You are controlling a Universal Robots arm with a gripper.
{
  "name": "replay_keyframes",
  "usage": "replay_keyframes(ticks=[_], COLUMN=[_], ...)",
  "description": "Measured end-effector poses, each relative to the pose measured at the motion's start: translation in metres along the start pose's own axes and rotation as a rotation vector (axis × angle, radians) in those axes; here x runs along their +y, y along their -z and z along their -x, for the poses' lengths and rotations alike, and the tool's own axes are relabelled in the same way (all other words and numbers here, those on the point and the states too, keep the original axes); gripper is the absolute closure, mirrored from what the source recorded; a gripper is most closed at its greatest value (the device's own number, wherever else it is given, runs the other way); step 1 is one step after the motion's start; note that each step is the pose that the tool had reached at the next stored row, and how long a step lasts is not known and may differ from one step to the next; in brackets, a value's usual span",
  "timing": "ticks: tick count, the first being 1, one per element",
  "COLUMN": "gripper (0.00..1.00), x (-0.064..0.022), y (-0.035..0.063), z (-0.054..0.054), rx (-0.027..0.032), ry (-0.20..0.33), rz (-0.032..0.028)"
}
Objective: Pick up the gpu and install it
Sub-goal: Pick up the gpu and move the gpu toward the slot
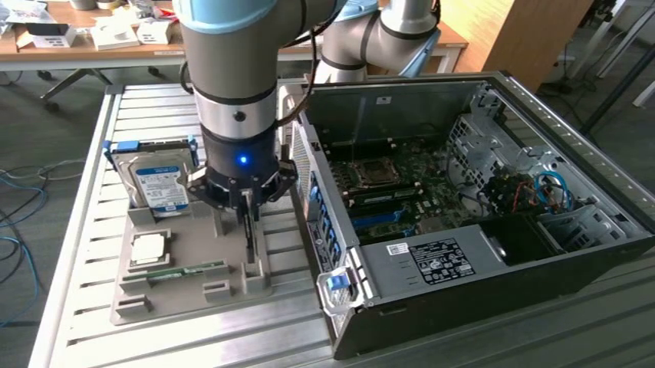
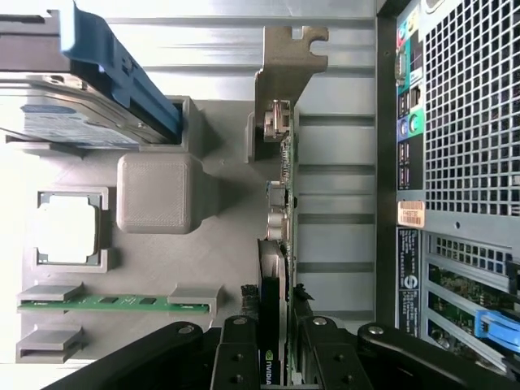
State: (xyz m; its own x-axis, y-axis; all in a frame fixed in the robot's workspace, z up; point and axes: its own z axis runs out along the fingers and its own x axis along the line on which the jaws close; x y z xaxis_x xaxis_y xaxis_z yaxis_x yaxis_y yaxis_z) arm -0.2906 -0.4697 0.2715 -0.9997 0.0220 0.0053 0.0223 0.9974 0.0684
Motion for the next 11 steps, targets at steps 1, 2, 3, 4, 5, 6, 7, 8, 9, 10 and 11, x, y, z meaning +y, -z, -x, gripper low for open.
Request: replay_keyframes(ticks=[1,2,3,4,5,6,7,8,9,10,11], gripper=[0.74,0.74,0.74,0.74,0.74,0.74,0.74,0.74,0.74,0.74,0.74], x=[0.0002,0.0004,0.0006,0.0008,0.0011,0.0013,0.0015,0.0018,0.0020,0.0023,0.0026], y=[0.0028,0.0061,0.0089,0.0122,0.0155,0.0187,0.0223,0.0264,0.0299,0.0340,0.0375], z=[0.000,0.000,0.000,0.000,0.000,0.000,0.000,0.000,0.000,0.000,0.000], rx=[-0.0001,0.0000,0.0000,0.0000,0.0000,-0.0001,0.0000,-0.0001,0.0000,0.0000,-0.0001], ry=[0.000,0.000,0.000,0.000,0.000,0.000,0.000,0.000,0.000,0.000,0.000], rz=[0.0000,0.0000,0.0000,0.0001,0.0000,0.0001,0.0000,0.0000,0.0000,0.0000,0.0001])
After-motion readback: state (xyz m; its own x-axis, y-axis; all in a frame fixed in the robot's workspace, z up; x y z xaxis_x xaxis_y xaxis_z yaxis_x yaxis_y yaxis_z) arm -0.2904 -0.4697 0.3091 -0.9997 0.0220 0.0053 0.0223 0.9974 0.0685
